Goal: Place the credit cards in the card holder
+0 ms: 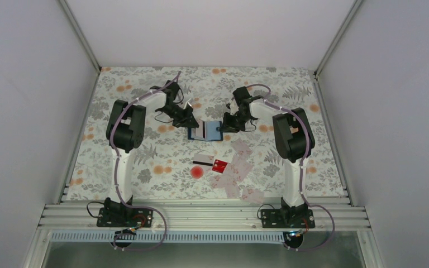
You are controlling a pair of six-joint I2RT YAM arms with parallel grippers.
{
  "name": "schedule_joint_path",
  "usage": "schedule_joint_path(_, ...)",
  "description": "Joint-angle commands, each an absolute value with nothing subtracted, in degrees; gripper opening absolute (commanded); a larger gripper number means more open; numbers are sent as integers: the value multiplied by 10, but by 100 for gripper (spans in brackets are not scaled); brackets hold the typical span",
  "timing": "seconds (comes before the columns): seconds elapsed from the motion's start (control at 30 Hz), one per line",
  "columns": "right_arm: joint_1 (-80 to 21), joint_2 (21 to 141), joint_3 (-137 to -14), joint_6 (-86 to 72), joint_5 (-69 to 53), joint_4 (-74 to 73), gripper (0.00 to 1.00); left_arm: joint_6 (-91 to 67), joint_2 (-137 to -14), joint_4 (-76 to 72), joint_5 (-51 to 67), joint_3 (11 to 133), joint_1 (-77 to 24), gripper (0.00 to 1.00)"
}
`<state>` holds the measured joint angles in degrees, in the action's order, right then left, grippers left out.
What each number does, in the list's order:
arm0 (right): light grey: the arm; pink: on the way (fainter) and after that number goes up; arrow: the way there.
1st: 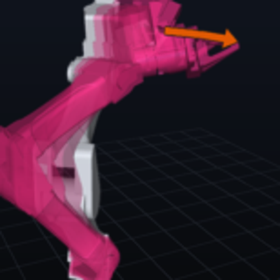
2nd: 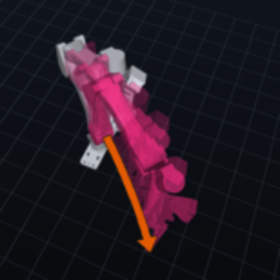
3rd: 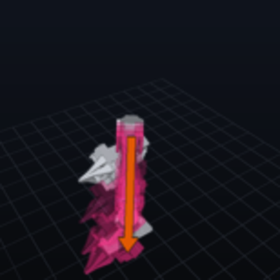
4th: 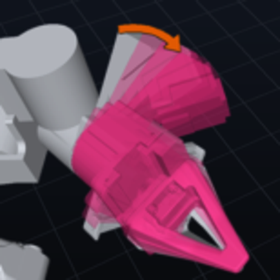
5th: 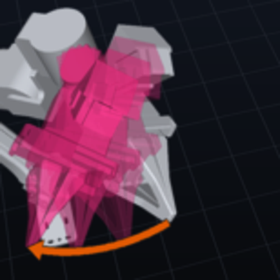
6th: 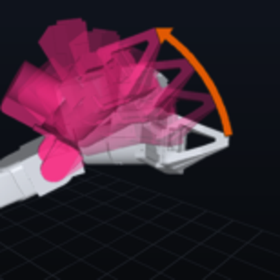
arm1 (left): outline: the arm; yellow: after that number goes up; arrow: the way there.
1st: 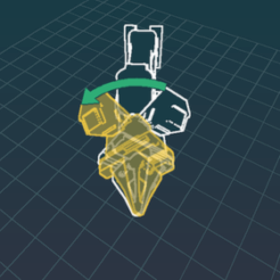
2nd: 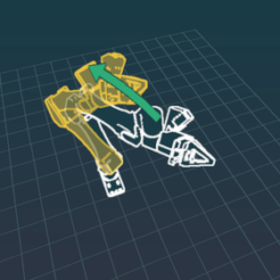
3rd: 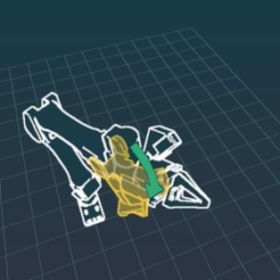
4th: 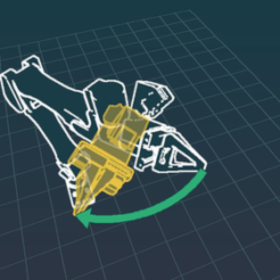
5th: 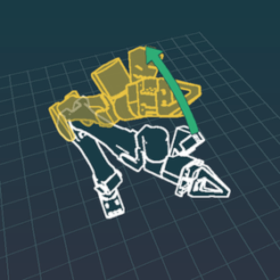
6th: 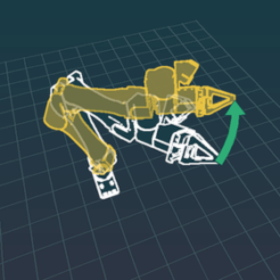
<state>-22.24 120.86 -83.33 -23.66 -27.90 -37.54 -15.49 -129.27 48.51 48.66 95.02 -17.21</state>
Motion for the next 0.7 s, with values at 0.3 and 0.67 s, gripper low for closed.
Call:
schedule_joint_path(0.3,-228,1228,-830,-223,-275,-393,17,-154,-1323,485,473,966,-182,2)
schedule_joint_path(0.67,-228,1229,-831,-223,-275,-393,17,-143,-1322,513,428,989,-183,2)
